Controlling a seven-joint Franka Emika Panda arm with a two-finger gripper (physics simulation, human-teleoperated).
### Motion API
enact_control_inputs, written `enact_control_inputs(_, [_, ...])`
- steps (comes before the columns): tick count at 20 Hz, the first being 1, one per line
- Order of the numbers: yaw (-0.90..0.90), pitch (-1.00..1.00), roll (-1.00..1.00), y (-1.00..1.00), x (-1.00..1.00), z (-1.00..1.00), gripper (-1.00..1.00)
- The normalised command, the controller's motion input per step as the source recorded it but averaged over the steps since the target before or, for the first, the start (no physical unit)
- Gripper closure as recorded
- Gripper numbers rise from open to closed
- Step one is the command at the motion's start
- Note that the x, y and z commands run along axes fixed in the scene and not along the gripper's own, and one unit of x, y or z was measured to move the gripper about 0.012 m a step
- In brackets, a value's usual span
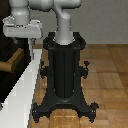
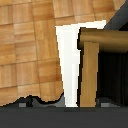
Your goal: Open the door by pressing down and pulling on the handle.
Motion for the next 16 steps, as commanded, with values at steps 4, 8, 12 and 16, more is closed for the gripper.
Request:
enact_control_inputs(4, [-0.04, 0.0, 0.0, -0.5, 0.0, 0.0, -1.0])
enact_control_inputs(8, [0.0, 0.0, 0.0, -0.75, 0.0, 0.0, -1.0])
enact_control_inputs(12, [0.0, 0.0, 0.0, 0.0, 0.25, 0.0, -1.0])
enact_control_inputs(16, [0.0, 0.0, 0.0, -0.25, 0.25, 0.0, -1.0])
